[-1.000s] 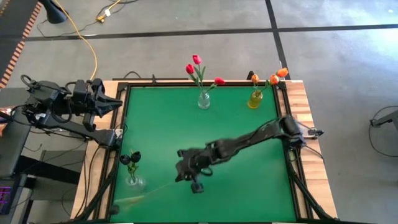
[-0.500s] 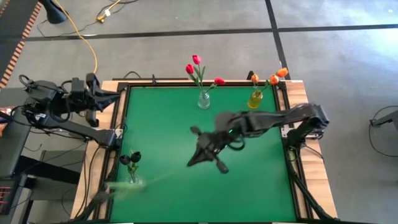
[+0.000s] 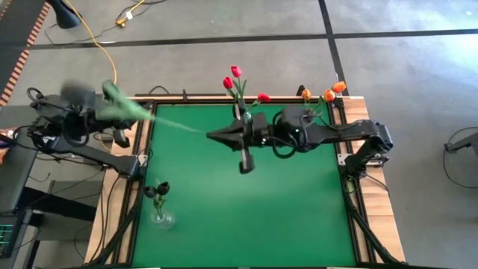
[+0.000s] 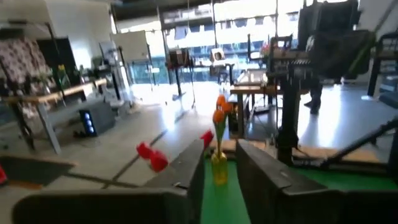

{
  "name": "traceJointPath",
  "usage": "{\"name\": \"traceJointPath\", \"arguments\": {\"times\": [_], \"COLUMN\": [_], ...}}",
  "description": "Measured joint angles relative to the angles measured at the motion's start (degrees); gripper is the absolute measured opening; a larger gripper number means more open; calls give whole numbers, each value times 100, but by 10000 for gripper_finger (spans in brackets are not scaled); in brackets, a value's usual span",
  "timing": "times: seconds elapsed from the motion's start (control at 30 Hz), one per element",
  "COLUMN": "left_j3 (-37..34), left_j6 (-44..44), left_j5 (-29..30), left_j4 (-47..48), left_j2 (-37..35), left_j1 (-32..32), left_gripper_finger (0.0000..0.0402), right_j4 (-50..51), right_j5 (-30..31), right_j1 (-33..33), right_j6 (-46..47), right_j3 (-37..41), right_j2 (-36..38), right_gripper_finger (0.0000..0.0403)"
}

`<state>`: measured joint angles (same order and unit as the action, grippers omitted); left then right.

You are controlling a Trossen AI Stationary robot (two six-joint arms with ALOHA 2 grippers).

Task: Sort flowers into vase by color
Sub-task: Put the black flower into the bottom transparent vase

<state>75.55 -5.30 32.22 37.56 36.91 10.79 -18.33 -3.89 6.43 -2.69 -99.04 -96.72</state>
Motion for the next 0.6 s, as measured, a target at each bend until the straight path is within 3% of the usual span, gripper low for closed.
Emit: {"name": "traceJointPath", "arguments": {"times": [0.1,0.23,0.43,0.6], "left_j3": [0,0,2,1], "left_j6": [-193,-155,302,515], "left_j5": [-21,-472,-1133,-1709], "left_j4": [-490,-1218,-1655,-1657], "left_j2": [168,348,654,975], "left_j1": [0,0,2,2], "left_gripper_finger": [114,159,197,205], "right_j4": [-897,-1685,-2153,-2137], "right_j5": [128,268,421,440], "right_j1": [-43,-47,-30,-6], "right_j6": [-37,67,180,266], "right_j3": [2,2,10,4], "right_j2": [-259,-599,-987,-1036], "right_gripper_finger": [16,17,17,17]}}
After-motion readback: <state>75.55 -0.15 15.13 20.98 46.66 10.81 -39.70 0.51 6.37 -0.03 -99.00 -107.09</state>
